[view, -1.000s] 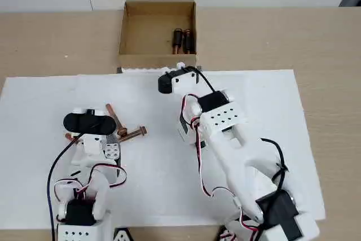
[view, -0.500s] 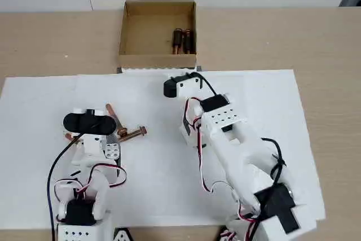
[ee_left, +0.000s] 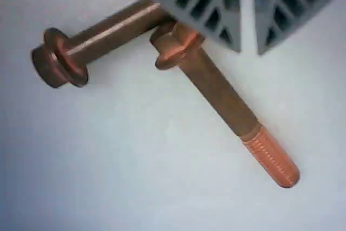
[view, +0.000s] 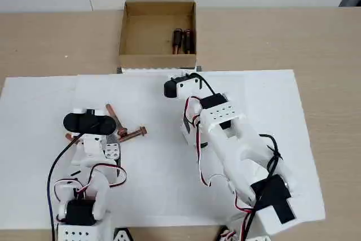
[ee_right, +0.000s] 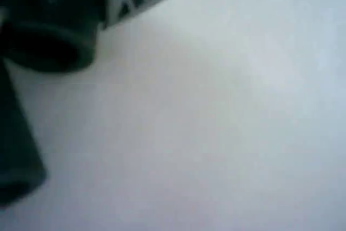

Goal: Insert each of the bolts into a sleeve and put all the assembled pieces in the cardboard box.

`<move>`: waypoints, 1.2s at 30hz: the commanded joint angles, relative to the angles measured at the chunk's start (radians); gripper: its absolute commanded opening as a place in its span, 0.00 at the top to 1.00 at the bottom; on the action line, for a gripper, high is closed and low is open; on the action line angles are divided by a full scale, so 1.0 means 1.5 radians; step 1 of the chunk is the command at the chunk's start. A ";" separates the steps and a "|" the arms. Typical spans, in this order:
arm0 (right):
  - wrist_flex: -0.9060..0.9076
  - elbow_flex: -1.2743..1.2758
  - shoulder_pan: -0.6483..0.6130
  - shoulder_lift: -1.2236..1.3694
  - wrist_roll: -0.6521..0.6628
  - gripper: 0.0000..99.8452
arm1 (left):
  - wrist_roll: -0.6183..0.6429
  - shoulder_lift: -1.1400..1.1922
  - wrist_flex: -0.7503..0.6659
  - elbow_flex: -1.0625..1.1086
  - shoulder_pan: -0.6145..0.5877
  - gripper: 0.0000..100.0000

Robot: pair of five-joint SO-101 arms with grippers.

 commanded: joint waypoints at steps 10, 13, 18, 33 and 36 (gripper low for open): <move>0.170 -0.120 0.005 -0.111 0.007 1.00 | -0.001 -0.007 -0.002 -0.002 -0.001 1.00; 0.239 -0.162 0.002 -0.154 0.005 1.00 | -0.001 -0.007 -0.002 -0.002 -0.002 1.00; 0.315 -0.190 0.019 -0.220 0.003 1.00 | -0.001 -0.007 -0.002 -0.002 -0.001 1.00; 0.396 -0.186 0.204 -0.505 -0.106 1.00 | 0.000 -0.004 0.088 -0.121 -0.004 1.00; 0.393 -0.131 0.253 -0.537 -0.106 1.00 | -0.001 -0.003 0.117 -0.163 -0.003 1.00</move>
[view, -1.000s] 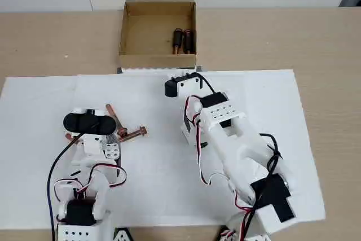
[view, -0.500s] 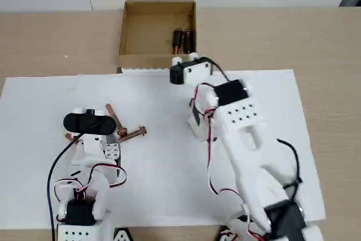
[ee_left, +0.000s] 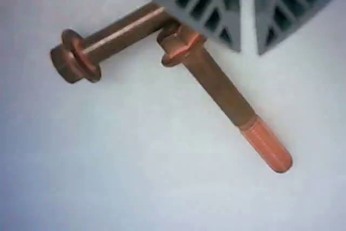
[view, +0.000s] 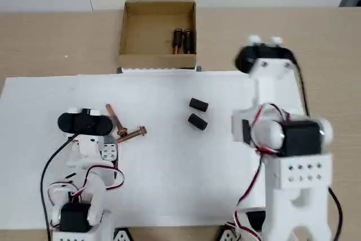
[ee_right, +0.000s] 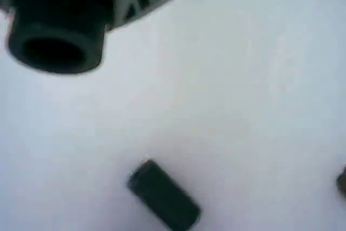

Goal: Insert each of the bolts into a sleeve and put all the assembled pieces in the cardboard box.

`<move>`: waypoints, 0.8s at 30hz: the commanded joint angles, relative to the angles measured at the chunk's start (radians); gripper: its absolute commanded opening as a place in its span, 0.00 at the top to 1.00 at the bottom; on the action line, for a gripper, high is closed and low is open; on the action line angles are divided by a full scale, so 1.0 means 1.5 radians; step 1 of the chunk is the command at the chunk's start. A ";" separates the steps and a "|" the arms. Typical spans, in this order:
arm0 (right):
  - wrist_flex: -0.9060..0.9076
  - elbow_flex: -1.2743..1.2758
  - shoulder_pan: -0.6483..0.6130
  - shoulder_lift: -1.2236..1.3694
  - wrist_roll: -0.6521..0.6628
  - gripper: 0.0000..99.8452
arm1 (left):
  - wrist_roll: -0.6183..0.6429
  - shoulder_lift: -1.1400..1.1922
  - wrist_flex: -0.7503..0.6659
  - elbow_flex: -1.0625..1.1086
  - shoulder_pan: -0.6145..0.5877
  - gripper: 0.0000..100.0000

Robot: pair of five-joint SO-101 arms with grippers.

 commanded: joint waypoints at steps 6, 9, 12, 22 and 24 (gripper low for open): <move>-0.003 0.106 0.100 -0.105 -0.008 1.00 | -0.031 0.097 0.042 -0.132 -0.004 1.00; -0.004 0.134 0.114 -0.130 -0.008 1.00 | -0.031 0.205 0.040 -0.209 -0.001 1.00; -0.018 0.171 0.126 -0.153 -0.008 1.00 | -0.033 0.324 0.043 -0.295 -0.001 1.00; -0.128 0.296 0.143 -0.226 -0.008 1.00 | -0.145 0.647 0.118 -0.489 0.001 1.00; -0.143 0.309 0.143 -0.232 -0.008 1.00 | -0.187 0.689 0.139 -0.511 0.001 1.00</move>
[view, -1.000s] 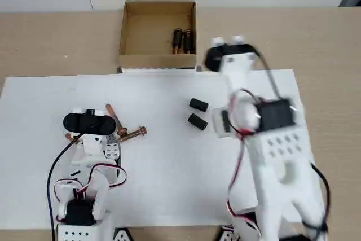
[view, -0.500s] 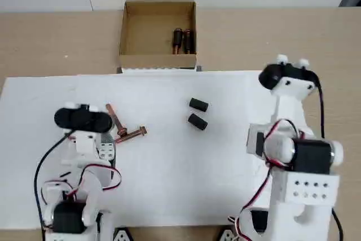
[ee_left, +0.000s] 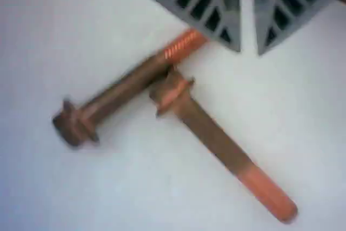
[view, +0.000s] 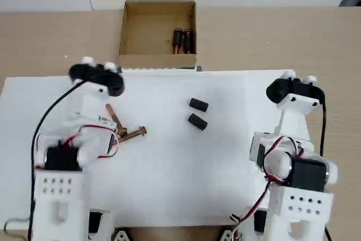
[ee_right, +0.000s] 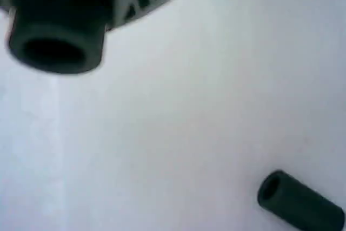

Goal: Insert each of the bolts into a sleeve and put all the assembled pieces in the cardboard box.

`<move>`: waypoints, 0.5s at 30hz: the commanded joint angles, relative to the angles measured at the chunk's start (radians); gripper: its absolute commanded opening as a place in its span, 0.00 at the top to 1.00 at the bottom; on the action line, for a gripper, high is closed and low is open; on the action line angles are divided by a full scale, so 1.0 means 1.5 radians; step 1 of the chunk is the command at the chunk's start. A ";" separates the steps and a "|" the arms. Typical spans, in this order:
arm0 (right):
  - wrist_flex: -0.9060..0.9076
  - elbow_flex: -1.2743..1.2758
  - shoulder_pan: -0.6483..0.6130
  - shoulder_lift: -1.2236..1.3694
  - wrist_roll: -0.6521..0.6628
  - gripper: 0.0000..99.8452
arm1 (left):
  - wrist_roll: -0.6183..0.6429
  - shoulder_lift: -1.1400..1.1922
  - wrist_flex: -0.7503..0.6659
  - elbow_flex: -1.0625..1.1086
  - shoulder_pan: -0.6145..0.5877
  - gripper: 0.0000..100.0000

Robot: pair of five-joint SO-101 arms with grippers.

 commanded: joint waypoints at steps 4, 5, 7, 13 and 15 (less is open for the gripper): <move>-0.057 0.034 0.003 -0.022 -0.007 1.00 | -0.128 0.111 0.053 -0.078 0.001 1.00; -0.062 0.040 0.003 -0.022 -0.008 1.00 | -0.150 0.122 0.056 -0.081 0.002 1.00; -0.071 0.050 0.003 -0.022 -0.008 1.00 | -0.187 0.141 0.056 -0.084 0.014 1.00; -0.085 0.054 0.003 -0.022 -0.008 1.00 | -0.205 0.192 0.056 -0.088 0.098 1.00; -0.088 0.054 0.003 -0.022 -0.008 1.00 | -0.206 0.221 0.056 -0.102 0.118 1.00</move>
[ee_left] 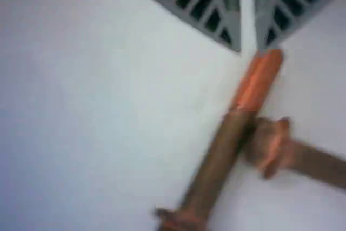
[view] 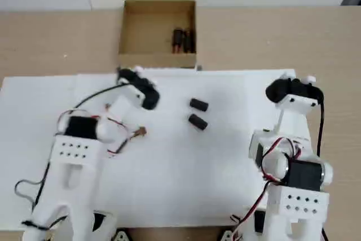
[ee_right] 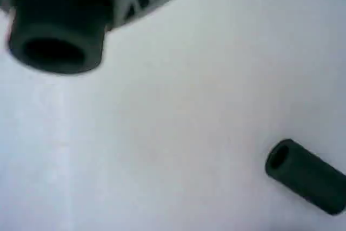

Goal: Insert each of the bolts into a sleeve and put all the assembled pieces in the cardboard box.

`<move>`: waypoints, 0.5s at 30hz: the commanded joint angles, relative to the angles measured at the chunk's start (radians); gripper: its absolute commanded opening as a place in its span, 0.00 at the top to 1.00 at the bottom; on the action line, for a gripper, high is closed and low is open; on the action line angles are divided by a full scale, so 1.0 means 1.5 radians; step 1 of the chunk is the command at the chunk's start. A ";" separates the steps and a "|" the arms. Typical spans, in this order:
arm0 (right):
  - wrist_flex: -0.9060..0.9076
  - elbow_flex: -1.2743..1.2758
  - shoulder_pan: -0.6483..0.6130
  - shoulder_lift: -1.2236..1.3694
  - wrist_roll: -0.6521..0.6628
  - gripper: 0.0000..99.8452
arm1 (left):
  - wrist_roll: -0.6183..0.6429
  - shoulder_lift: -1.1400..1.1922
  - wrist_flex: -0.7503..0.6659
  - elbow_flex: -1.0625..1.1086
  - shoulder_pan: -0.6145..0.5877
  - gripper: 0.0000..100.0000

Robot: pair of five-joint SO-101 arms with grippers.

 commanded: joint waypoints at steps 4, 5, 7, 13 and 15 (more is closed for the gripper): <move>-0.016 -0.004 0.002 -0.011 -0.006 1.00 | -0.023 0.093 0.004 -0.097 0.038 0.99; -0.016 -0.004 0.002 -0.011 -0.006 1.00 | -0.033 0.111 0.004 -0.110 0.035 0.98; -0.016 -0.003 0.002 -0.011 -0.006 1.00 | -0.046 0.147 0.014 -0.133 0.033 0.95; -0.016 -0.003 0.002 -0.011 -0.006 1.00 | -0.083 0.236 0.032 -0.189 0.035 0.92; -0.016 -0.003 0.002 -0.011 -0.006 1.00 | -0.104 0.262 0.029 -0.199 0.033 0.92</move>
